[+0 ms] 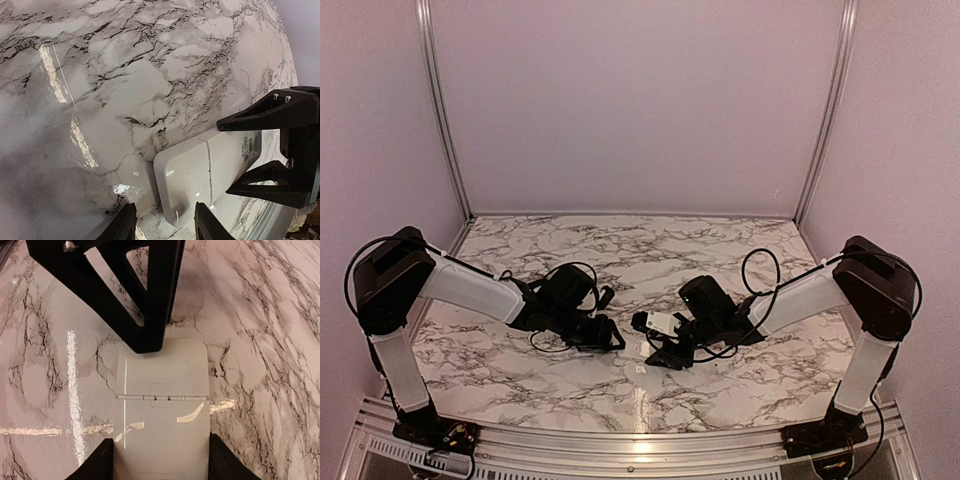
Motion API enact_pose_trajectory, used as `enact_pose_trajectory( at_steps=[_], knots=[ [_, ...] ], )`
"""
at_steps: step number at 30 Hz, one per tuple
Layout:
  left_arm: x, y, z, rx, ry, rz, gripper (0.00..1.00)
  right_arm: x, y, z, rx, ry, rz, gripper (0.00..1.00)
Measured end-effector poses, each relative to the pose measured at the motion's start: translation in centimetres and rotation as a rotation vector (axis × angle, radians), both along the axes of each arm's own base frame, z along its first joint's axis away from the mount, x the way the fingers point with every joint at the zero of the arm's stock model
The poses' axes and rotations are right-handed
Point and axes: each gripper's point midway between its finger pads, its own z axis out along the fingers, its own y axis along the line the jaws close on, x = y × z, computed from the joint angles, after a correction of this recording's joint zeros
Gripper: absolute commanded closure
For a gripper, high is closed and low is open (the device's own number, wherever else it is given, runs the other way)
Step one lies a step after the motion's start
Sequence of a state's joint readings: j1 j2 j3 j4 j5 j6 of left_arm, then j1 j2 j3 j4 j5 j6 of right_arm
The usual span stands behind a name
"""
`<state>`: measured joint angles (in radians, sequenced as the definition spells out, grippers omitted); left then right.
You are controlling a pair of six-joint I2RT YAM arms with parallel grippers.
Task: Load the batteries into the remote control
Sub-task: Press the battery cover on the remote control.
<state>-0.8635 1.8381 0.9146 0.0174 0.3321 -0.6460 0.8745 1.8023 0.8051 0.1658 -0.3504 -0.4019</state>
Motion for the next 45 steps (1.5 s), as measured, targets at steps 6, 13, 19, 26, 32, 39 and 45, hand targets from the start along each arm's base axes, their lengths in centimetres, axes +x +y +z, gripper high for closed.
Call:
enact_pose_trajectory(
  at_steps=[6,13,19,26,32,39,45],
  knots=[
    [0.0,-0.2,0.0,0.003,0.010,-0.007,0.61,0.0,0.0,0.0,0.001,-0.001,0.001,1.00],
    [0.2,-1.4,-0.4,0.023,0.018,-0.021,0.79,0.0,0.1,0.0,0.003,-0.004,0.001,1.00],
    [0.3,-1.3,-0.4,0.030,0.050,-0.001,0.88,0.0,0.1,0.0,0.001,-0.001,-0.003,1.00],
    [0.2,-1.2,-0.8,0.046,0.063,-0.001,0.92,0.0,0.1,-0.1,0.004,-0.001,-0.005,1.00],
    [0.2,-1.5,-0.9,0.062,0.084,-0.008,1.00,0.0,0.1,-0.1,0.007,0.005,-0.012,1.00],
    [0.1,-1.8,-0.9,0.063,0.106,-0.018,1.00,-0.1,0.1,-0.1,0.020,0.008,-0.021,1.00],
    [0.0,-2.2,-0.7,0.057,0.125,-0.019,1.00,-0.1,0.1,-0.2,0.026,0.013,-0.021,1.00]
  ],
)
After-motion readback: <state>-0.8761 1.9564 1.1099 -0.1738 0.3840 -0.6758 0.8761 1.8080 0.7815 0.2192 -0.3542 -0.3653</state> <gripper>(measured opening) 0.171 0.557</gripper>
